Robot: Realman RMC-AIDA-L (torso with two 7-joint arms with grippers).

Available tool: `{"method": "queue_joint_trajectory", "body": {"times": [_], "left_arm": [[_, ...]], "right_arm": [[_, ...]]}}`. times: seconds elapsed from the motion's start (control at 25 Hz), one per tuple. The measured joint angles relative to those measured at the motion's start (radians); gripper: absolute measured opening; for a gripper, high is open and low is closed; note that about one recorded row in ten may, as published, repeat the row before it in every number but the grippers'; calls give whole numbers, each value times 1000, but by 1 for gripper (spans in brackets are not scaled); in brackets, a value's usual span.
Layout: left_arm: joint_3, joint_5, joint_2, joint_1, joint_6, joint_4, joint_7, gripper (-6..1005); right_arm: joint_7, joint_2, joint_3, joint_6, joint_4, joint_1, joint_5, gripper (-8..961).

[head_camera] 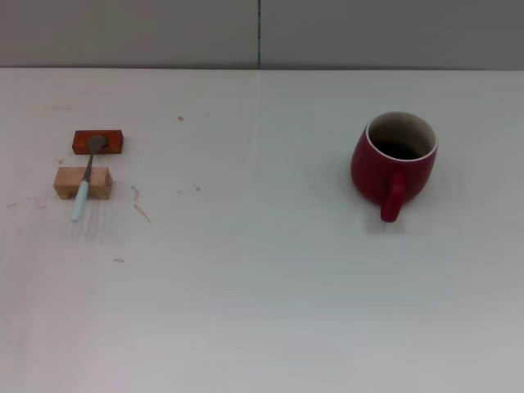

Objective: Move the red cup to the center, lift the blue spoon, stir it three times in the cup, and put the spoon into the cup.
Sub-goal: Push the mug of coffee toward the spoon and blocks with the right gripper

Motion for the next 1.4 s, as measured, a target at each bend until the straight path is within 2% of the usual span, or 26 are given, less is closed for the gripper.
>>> {"method": "queue_joint_trajectory", "body": {"times": [0.12, 0.16, 0.28, 0.36, 0.52, 0.76, 0.96, 1.4], "left_arm": [[0, 0, 0, 0, 1, 3, -13, 828], [0, 0, 0, 1, 1, 3, -16, 828], [0, 0, 1, 2, 2, 3, -18, 828], [0, 0, 1, 3, 2, 3, -18, 828], [0, 0, 1, 3, 3, 3, -19, 828], [0, 0, 2, 2, 3, 3, -19, 828], [0, 0, 2, -2, 0, 3, -19, 828], [0, 0, 2, -5, -3, 3, -19, 828]], "right_arm": [[0, -1, -53, 54, -28, 48, 0, 267], [0, -1, -81, 105, -42, 85, -1, 230], [0, -1, -104, 153, -43, 118, -1, 117], [-2, -1, -138, 233, -45, 168, -2, 77], [-5, -1, -178, 307, -46, 212, -3, -3], [-6, -2, -297, 476, -59, 308, -3, -2], [-6, 1, -344, 561, -40, 349, -11, 4], [-6, 3, -385, 608, 2, 377, -102, 22]]}}
